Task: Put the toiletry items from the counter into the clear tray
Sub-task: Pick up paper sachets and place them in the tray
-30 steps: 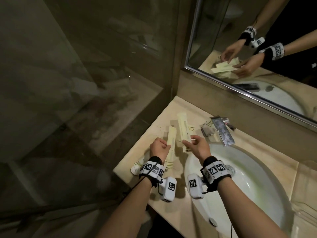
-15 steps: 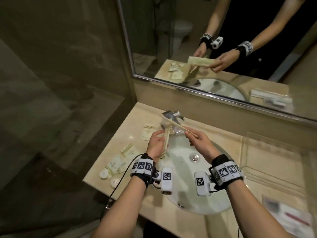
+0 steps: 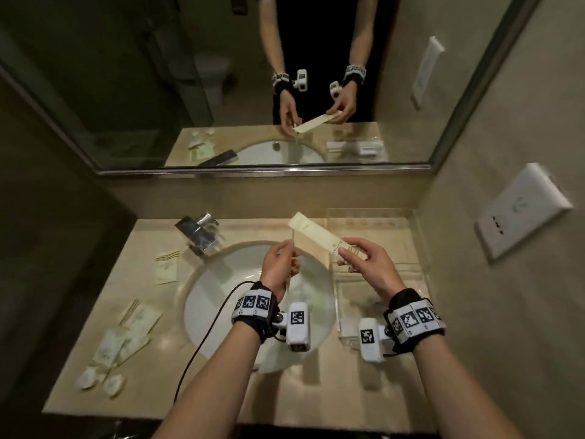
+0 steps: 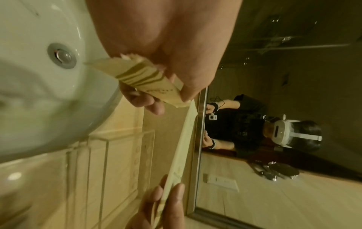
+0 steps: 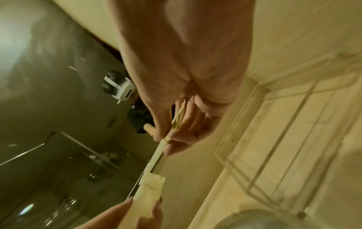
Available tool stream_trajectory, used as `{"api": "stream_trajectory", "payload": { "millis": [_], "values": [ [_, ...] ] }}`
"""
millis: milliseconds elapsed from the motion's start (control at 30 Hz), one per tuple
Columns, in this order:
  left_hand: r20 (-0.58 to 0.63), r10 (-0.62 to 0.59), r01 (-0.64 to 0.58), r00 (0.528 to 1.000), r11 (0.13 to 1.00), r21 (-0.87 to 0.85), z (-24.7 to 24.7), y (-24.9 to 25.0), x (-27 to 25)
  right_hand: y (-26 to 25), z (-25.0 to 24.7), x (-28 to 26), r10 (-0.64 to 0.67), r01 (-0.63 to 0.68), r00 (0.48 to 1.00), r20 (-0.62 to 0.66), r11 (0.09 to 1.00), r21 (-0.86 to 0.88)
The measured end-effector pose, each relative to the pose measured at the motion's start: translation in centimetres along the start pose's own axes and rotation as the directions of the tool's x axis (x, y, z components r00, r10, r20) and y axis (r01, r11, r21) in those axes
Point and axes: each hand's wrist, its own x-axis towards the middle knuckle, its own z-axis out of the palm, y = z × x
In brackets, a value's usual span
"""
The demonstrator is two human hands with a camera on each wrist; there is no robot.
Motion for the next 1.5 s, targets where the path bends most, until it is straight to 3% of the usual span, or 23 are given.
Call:
{"api": "stream_trajectory", "payload": {
  "millis": [200,367,500,733,833,967,1067,1333,1400,1500],
  "values": [
    [0.105,-0.075,0.062,0.992,0.99,0.126,4.3,-1.8,-1.0,3.0,-5.0,-1.6,0.123,-0.104,0.97,-0.208,0.989,0.103],
    [0.114,-0.116,0.089,0.987,0.972,0.218,4.9,-3.6,-0.7,7.0,-6.8,-1.9,0.32,-0.292,0.866,-0.385,0.947,0.132],
    [0.118,-0.124,0.091,0.985,0.963,0.253,4.2,-4.7,-0.1,9.0,-7.0,-1.3,0.392,-0.394,0.799,-0.457,0.914,0.095],
    [0.116,-0.158,0.119,0.981,0.951,0.285,2.6,-6.1,1.6,10.1,-6.5,1.7,0.415,-0.559,0.792,-0.448,0.789,-0.256],
    [0.122,-0.171,0.133,0.978,0.952,0.275,2.0,-6.5,2.2,11.3,-6.3,2.4,0.454,-0.618,0.765,-0.457,0.716,-0.324],
    [0.133,-0.18,0.136,0.975,0.949,0.285,1.5,-6.9,2.4,12.5,-6.4,3.0,0.378,-0.617,0.781,-0.497,0.583,-0.528],
    [0.147,-0.173,0.125,0.974,0.95,0.287,1.3,-7.2,2.7,12.7,-6.3,3.4,0.318,-0.603,0.792,-0.522,0.542,-0.585],
    [0.161,-0.161,0.097,0.974,0.933,0.347,1.7,-7.3,3.0,13.4,-6.9,3.1,0.227,-0.567,0.805,-0.548,0.564,-0.6],
    [0.167,-0.153,0.089,0.974,0.937,0.338,2.0,-7.3,3.0,12.8,-6.8,3.0,0.156,-0.507,0.818,-0.554,0.651,-0.565],
    [0.2,-0.139,0.074,0.97,0.95,0.303,2.9,-7.1,2.9,10.6,-6.1,2.9,0.149,-0.331,0.873,-0.464,0.88,-0.34]
  ]
}}
